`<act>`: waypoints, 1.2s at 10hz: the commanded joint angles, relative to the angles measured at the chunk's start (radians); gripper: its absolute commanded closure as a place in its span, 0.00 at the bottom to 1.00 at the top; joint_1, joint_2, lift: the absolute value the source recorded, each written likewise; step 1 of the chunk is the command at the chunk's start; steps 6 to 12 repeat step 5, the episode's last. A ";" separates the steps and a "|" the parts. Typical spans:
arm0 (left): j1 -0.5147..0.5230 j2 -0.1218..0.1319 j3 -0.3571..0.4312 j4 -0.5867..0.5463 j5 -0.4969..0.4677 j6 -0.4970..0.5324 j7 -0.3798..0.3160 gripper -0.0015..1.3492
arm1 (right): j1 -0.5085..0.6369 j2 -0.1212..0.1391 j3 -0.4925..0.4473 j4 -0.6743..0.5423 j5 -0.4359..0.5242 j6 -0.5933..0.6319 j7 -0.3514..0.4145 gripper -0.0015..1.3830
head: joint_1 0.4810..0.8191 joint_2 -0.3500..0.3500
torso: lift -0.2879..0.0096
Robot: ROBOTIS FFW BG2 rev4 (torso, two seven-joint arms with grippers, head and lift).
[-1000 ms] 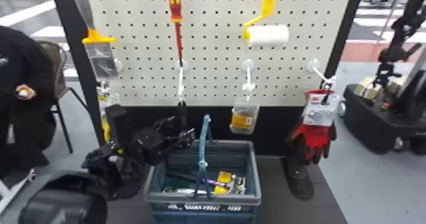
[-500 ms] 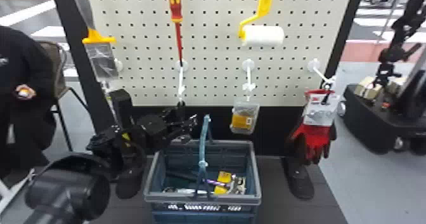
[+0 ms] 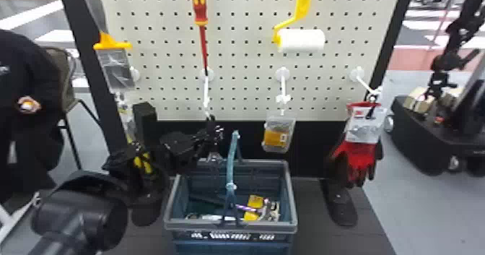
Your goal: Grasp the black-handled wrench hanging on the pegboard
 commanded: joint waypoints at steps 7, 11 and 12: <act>0.006 -0.001 0.001 0.000 0.010 -0.013 0.000 0.90 | 0.000 0.000 0.000 -0.002 -0.002 0.000 0.000 0.10 | 0.20 0.50 | 0.63; 0.006 -0.001 0.001 0.000 0.010 -0.013 0.000 0.90 | 0.000 0.000 0.000 -0.002 -0.002 0.000 0.000 0.10 | 0.20 0.50 | 0.63; 0.006 -0.001 0.001 0.000 0.010 -0.013 0.000 0.90 | 0.000 0.000 0.000 -0.002 -0.002 0.000 0.000 0.10 | 0.20 0.50 | 0.63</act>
